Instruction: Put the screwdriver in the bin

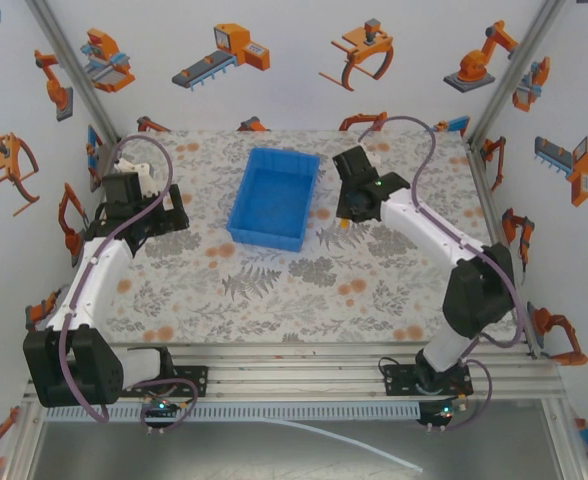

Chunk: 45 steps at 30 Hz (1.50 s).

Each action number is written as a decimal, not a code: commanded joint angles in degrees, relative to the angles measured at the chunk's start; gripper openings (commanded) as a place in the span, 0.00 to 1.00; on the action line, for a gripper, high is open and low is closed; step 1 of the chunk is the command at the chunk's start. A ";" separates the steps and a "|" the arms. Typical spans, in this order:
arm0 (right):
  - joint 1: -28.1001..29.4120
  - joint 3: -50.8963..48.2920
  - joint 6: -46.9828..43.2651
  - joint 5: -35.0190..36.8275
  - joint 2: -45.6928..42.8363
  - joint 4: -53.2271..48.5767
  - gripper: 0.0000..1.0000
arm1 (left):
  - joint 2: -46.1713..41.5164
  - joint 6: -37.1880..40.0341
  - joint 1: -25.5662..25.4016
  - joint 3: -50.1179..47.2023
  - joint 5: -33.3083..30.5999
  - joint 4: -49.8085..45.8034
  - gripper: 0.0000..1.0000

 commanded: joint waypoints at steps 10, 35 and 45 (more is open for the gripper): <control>6.56 27.67 -4.00 -3.86 20.53 -4.33 0.16 | -1.13 1.27 -0.39 1.71 -0.88 -1.09 0.97; 8.22 44.82 -0.92 -9.54 42.94 -4.25 0.17 | -2.40 1.64 -0.52 1.11 -0.27 -1.36 0.97; 8.20 46.86 -0.87 -10.90 46.02 -5.25 0.22 | -2.45 1.64 -0.52 1.11 -0.27 -1.40 0.97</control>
